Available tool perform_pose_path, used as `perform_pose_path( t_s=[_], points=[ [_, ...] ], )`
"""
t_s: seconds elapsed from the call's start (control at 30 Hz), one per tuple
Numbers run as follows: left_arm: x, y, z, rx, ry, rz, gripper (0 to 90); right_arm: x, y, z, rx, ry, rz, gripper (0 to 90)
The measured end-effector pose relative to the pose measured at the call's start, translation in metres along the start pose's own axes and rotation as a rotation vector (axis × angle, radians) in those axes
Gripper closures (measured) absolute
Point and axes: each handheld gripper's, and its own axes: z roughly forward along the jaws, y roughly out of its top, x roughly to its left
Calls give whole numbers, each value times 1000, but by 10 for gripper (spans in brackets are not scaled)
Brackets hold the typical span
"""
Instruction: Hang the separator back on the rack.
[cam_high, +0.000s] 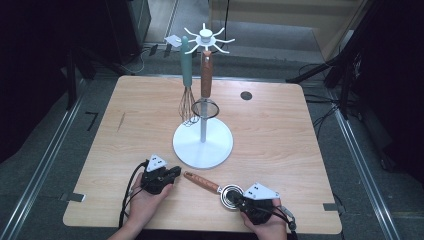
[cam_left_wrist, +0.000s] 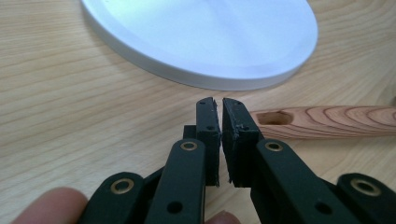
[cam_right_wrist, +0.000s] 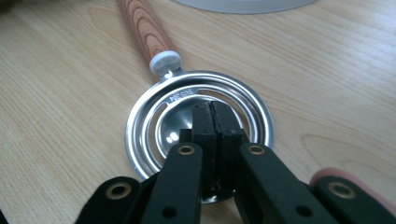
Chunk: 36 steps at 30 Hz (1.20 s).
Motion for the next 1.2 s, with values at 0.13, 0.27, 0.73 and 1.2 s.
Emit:
perform_pose_path(
  t_s=[0.13, 0.27, 0.73, 1.2],
  points=[
    [-3, 0, 4, -3, 0, 3, 845, -4, 3, -4, -29, 10, -14, 847],
    [-3, 3, 8, 7, -6, 4, 840, -8, 10, -4, -41, 39, -53, 778],
    [-11, 1, 9, 28, -33, 51, 846, 0, 44, 7, 67, 159, -170, 641],
    [-23, -2, 7, 24, -71, 83, 810, 2, 69, 23, 296, 158, -276, 672]
  ],
)
